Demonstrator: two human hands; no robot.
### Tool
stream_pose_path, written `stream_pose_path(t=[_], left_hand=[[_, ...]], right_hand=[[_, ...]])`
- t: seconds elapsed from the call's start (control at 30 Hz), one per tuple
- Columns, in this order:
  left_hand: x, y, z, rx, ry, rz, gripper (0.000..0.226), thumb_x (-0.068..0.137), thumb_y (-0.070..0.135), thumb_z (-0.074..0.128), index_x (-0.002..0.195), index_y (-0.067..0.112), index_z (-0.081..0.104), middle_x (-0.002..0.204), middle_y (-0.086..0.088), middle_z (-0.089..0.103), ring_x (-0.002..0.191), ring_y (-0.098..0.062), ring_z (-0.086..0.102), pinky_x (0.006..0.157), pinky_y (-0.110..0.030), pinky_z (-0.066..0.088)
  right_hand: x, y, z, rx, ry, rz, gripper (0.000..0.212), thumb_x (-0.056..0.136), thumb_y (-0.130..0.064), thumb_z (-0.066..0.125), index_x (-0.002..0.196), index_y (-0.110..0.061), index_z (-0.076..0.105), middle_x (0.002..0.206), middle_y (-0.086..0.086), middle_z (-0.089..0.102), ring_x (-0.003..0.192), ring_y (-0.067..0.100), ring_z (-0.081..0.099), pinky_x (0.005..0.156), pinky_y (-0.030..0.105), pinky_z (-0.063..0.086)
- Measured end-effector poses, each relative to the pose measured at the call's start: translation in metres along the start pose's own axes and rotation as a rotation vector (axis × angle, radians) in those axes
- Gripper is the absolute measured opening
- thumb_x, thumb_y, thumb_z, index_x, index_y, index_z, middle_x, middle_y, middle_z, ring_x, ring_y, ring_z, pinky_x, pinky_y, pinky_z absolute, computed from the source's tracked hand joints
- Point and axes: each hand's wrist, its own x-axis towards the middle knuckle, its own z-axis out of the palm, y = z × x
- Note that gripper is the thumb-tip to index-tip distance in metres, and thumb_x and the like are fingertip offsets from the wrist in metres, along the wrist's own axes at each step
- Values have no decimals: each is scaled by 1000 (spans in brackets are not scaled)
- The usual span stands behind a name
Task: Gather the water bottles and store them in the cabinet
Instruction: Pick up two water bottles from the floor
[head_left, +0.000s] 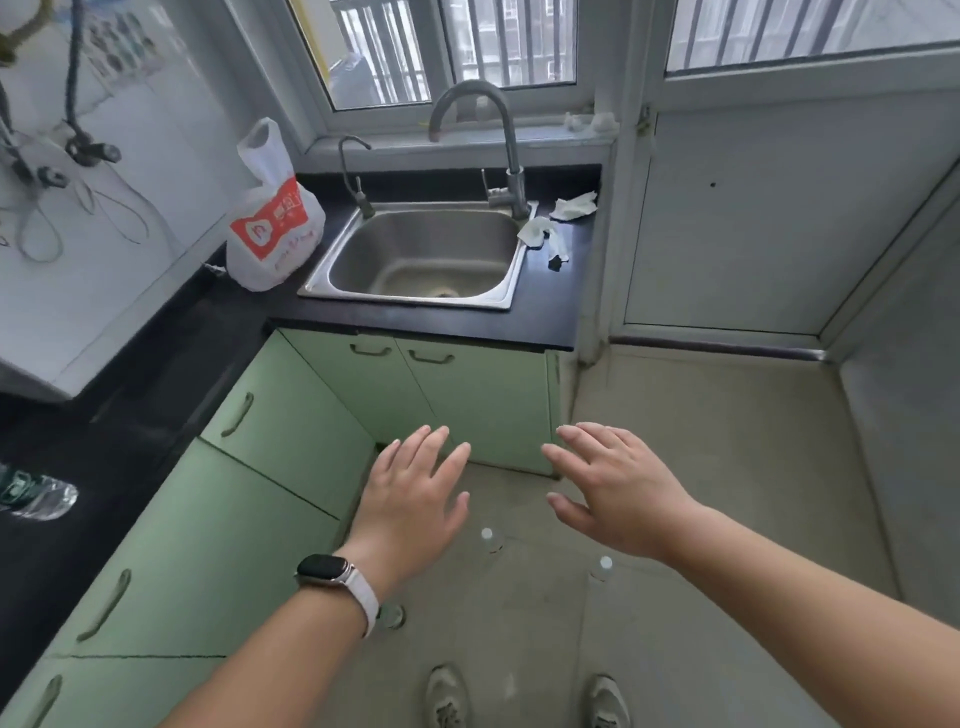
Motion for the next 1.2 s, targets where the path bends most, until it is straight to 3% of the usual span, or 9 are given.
stream_pose_path(t=[0.3,0.53,0.7,0.83,1.0,1.2], left_hand=[[42,-56,76,-54,-148,148,56,85,40,44,126,12,68,132,-17,64,125,-37,59,100,-54,48],[51,-103,197,-184,-251,175,56,86,41,43,125,11,68,127,-17,66,119,-39,62,95,-53,50],[42,-115,302,-240,-375,66,52,86,39,53,127,10,65,127,-17,65,117,-39,61,91,-51,50],[32,-112,392,-298,-488,-85,53,90,34,60,137,9,58,138,-19,58,126,-40,54,101,-50,43],[25,-99,498,-482,-600,-266,68,93,32,64,152,13,39,150,-15,49,137,-35,44,112,-45,37],[17,-88,605,-660,-610,-520,72,92,35,69,154,19,36,153,-8,44,141,-26,42,115,-42,36]], right_hand=[[16,-1,68,-20,-152,216,60,86,-53,41,121,-12,65,122,14,63,111,34,59,90,42,50],[25,-16,178,56,-254,434,61,85,-53,41,121,-9,64,125,18,61,111,37,58,87,45,52],[15,-14,275,129,-334,556,61,83,-51,42,121,-8,64,124,18,61,107,38,59,82,46,52],[-4,5,355,198,-390,702,58,89,-48,51,137,-18,50,143,9,47,126,32,45,97,44,42],[-33,35,452,283,-370,894,61,91,-43,58,144,-17,42,149,5,40,132,27,38,103,39,35],[-72,74,555,491,-266,1265,67,90,-39,62,147,-18,35,147,4,39,134,20,39,101,30,32]])
